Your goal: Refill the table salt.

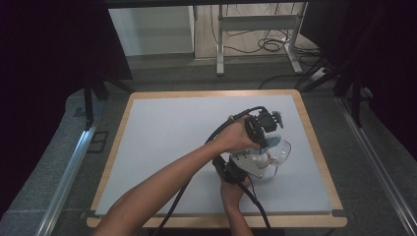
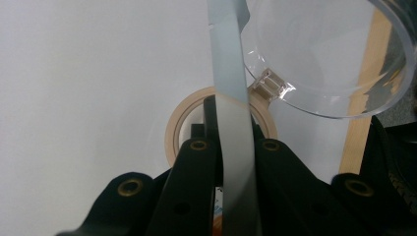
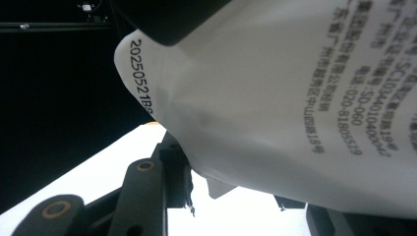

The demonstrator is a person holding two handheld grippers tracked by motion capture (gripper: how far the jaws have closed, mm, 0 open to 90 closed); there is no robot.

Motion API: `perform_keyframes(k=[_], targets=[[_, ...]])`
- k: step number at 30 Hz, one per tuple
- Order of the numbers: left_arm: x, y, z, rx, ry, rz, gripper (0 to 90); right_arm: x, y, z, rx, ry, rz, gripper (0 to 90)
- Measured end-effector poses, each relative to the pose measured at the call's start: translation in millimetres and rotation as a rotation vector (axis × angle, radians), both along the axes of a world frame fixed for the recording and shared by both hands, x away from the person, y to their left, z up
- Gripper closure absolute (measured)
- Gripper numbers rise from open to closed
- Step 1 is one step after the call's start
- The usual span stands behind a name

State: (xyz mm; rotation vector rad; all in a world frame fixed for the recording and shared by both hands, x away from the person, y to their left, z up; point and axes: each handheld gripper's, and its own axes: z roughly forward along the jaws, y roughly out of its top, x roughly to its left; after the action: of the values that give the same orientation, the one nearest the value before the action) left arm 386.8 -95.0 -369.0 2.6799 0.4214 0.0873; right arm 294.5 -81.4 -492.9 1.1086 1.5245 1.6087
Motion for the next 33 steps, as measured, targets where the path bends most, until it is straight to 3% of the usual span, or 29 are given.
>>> perform_keyframes(k=[33], targets=[[-0.4,-2.6,-1.1,0.012,-0.005,-0.004,90.0,0.0,-0.7,0.3,-0.002,-0.003,-0.009,57.9]])
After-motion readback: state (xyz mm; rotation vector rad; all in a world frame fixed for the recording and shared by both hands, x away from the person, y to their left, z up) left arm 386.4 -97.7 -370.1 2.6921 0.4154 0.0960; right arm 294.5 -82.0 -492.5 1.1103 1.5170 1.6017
